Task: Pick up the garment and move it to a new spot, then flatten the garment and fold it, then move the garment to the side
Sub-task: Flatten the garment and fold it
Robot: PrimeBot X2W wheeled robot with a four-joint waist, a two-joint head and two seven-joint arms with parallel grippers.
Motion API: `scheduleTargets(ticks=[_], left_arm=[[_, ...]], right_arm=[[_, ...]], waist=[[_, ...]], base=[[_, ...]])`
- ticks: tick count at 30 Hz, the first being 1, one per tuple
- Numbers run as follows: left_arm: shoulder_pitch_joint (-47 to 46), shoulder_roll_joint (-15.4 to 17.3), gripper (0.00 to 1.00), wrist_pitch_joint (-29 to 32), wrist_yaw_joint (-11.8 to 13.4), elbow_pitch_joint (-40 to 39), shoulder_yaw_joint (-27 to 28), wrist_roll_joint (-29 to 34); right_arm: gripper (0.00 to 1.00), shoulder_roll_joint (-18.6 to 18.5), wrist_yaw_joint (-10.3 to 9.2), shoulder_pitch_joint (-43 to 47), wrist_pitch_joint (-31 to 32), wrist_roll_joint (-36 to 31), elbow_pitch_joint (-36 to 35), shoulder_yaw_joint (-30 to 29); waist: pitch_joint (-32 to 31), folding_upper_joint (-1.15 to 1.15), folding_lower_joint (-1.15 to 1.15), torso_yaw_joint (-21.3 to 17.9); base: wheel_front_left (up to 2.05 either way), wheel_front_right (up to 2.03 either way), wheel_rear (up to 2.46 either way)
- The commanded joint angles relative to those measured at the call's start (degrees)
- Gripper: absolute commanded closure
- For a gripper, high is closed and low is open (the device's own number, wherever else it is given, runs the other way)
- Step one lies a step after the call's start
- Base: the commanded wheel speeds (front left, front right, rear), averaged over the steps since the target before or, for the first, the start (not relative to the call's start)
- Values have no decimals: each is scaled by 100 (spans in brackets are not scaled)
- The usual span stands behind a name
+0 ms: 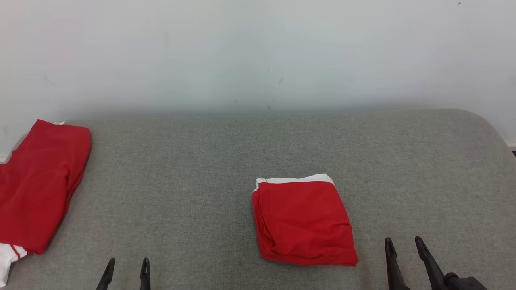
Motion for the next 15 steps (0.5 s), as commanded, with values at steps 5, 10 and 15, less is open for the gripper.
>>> scheduleTargets(ticks=[5,10,15], left_arm=[[63,-4,0,-16,10,1,45,-28],[49,-20,0,-16,10,41,39,-34],[38,-24,0,-16,10,62,10,-30]], right_arm=[[0,-5,-8,34,-2,-54,18,-20],[0,20,-8,14,-2,-82,37,-13],[0,28,-8,19,-2,-107,84,-8]], waist=[[-11,0,0,32],[-20,0,0,58],[-23,0,0,71]], base=[[0,0,0],[0,0,0],[0,0,0]])
